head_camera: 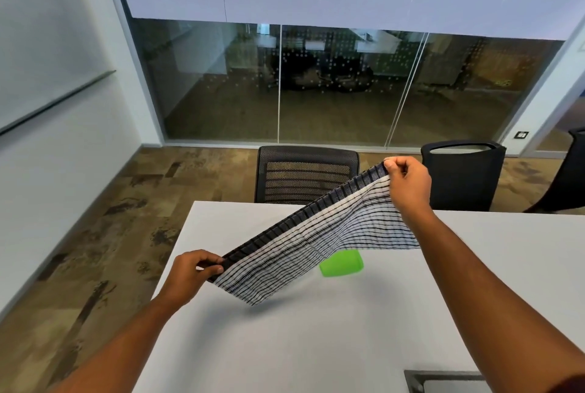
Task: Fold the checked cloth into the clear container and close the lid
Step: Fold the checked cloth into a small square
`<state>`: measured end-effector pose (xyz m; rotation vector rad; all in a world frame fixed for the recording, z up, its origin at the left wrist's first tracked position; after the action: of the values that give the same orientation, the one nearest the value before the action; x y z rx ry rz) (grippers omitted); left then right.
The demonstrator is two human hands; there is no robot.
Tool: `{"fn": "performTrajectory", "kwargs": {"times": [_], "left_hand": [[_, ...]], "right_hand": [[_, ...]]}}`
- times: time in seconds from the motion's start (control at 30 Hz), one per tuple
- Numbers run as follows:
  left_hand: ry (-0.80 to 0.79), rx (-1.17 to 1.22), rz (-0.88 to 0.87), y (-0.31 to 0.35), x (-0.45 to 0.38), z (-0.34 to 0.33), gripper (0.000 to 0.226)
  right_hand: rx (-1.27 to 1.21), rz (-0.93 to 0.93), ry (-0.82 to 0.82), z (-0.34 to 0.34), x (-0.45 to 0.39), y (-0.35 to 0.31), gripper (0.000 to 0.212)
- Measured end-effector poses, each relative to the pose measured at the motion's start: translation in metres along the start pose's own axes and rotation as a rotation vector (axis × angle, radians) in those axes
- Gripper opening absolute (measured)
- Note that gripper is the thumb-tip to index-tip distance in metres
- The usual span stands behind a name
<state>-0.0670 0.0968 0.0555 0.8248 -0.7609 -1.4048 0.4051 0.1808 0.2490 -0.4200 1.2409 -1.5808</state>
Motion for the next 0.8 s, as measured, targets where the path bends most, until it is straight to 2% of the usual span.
{"fn": "performTrajectory", "kwargs": {"times": [0.13,0.23,0.33,0.43,0.63,0.8], "left_hand": [[0.045,0.072,0.01,-0.003,-0.001,0.008,0.029],[0.135,0.121,-0.01,0.002,-0.002,0.016,0.026],[0.188,0.187,0.025,-0.001,-0.006,0.023,0.024],[0.189,0.198,0.053,-0.001,-0.009,0.025,0.014],[0.254,0.431,0.182,-0.002,-0.011,0.031,0.009],[0.321,0.382,0.228,0.027,-0.02,0.034,0.012]], "right_hand": [[0.011,-0.033,-0.009,0.001,0.0,0.011,0.014],[0.003,-0.062,-0.009,0.002,0.001,0.02,0.017],[-0.014,-0.083,-0.012,0.001,0.001,0.028,0.02],[-0.034,-0.114,-0.022,0.0,0.002,0.038,0.02],[-0.062,-0.203,-0.014,0.001,0.003,0.058,0.018],[-0.02,-0.224,0.032,0.005,0.009,0.062,0.014]]}}
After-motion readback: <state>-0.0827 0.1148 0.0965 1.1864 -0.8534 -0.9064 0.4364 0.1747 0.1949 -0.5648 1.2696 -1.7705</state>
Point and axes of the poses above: each hand's wrist, its own x-axis away from the middle knuckle, its own z-axis out of the back of the hand, y = z × x, the point moved 8 cm from there along -x, towards the middle knuckle, and after that the axes turned 3 degrees about -y, right-handed, at the moved point
